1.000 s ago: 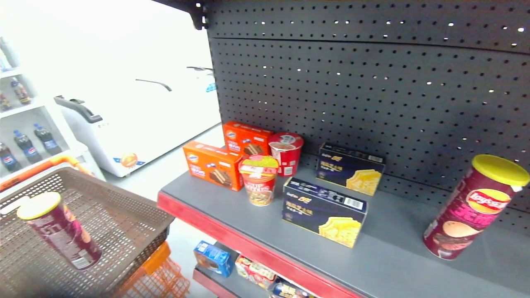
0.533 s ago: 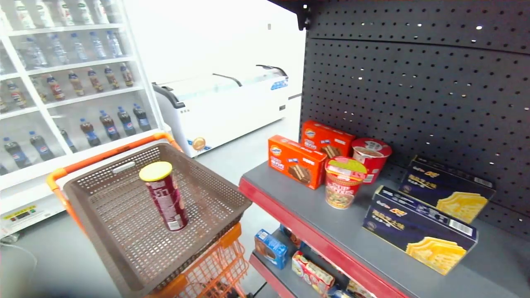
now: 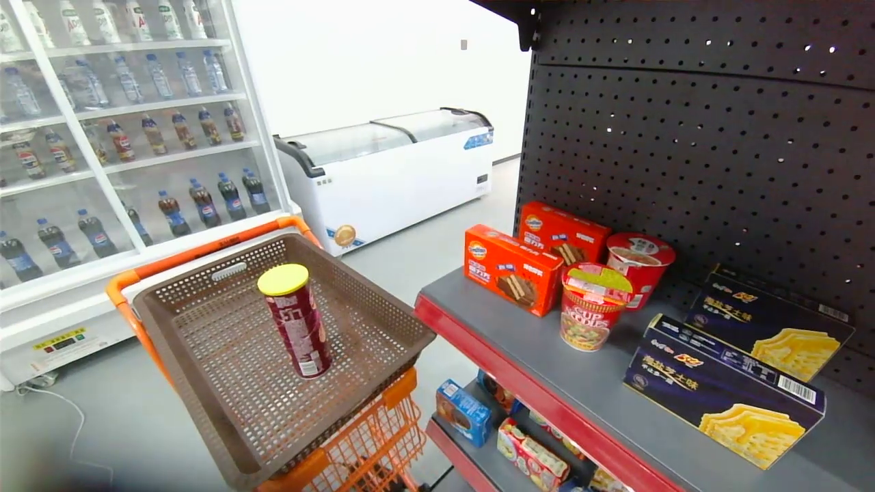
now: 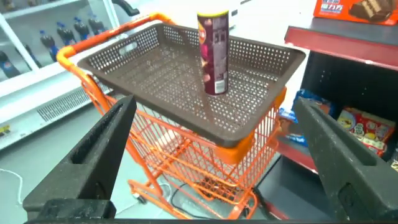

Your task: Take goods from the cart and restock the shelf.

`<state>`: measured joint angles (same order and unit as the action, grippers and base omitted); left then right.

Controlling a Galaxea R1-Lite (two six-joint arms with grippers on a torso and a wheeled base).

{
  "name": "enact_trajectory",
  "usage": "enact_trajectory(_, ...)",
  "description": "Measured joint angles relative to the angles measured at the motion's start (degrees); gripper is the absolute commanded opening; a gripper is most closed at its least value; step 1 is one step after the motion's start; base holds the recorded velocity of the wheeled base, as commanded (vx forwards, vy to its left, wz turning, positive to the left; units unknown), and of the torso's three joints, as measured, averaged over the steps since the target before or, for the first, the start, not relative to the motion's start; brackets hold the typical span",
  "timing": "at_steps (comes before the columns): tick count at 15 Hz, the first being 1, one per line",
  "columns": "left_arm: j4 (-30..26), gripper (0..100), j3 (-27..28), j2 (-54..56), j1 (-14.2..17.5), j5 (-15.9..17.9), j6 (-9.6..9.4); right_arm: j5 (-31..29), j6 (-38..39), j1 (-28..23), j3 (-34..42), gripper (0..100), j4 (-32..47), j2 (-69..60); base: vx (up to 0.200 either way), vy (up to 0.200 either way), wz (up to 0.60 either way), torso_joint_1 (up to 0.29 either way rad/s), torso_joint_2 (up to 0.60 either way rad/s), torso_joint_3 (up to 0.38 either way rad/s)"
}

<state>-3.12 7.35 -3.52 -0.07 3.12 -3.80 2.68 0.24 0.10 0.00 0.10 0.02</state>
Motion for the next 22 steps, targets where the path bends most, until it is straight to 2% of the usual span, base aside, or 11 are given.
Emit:
enact_trajectory(2, -1.44, 100, 6.64, -8.13, 0.07, -0.45, -1.1, 0.02, 0.0, -0.05, 0.0, 100, 0.0, 0.0, 0.0, 0.0, 0.0, 0.0, 0.0, 0.0)
enact_trajectory(6, -1.17, 100, 17.86, -29.79, 0.82, -2.72, -1.77, 0.0, 0.02, -0.05, 0.0, 100, 0.0, 0.0, 0.0, 0.0, 0.0, 0.0, 0.0, 0.0)
enact_trajectory(7, -0.73, 100, 20.41, -35.95, 1.34, -2.52, -2.02, 0.02, 0.02, 0.0, 0.0, 100, 0.0, 0.0, 0.0, 0.0, 0.0, 0.0, 0.0, 0.0)
enact_trajectory(9, 0.85, 100, 24.39, -47.49, 2.72, 0.6, -2.44, 0.0, 0.02, -0.05, 0.0, 100, 0.01, 0.0, 0.0, 0.0, 0.0, 0.0, 0.0, 0.0)
enact_trajectory(12, 8.37, 100, 28.01, -62.98, 4.04, 4.53, -2.6, 0.02, 0.02, -0.05, 0.0, 100, 0.0, 0.0, 0.0, 0.0, 0.0, 0.0, 0.0, 0.0)
enact_trajectory(15, 19.65, 100, 29.55, -75.63, 4.34, 7.0, -2.68, 0.02, 0.02, -0.02, 0.0, 100, 0.0, 0.0, 0.0, 0.0, 0.0, 0.0, 0.0, 0.0)
enact_trajectory(18, 26.84, 100, 30.35, -84.82, 2.18, 8.95, -2.46, 0.02, 0.02, 0.0, 0.0, 100, 0.0, 0.0, 0.0, 0.0, 0.0, 0.0, 0.0, 0.0)
enact_trajectory(22, 34.78, 100, 30.66, -93.61, -0.66, 9.13, -1.48, 0.0, 0.0, -0.05, 0.0, 100, 0.0, 0.0, 0.0, 0.0, 0.0, 0.0, 0.0, 0.0)
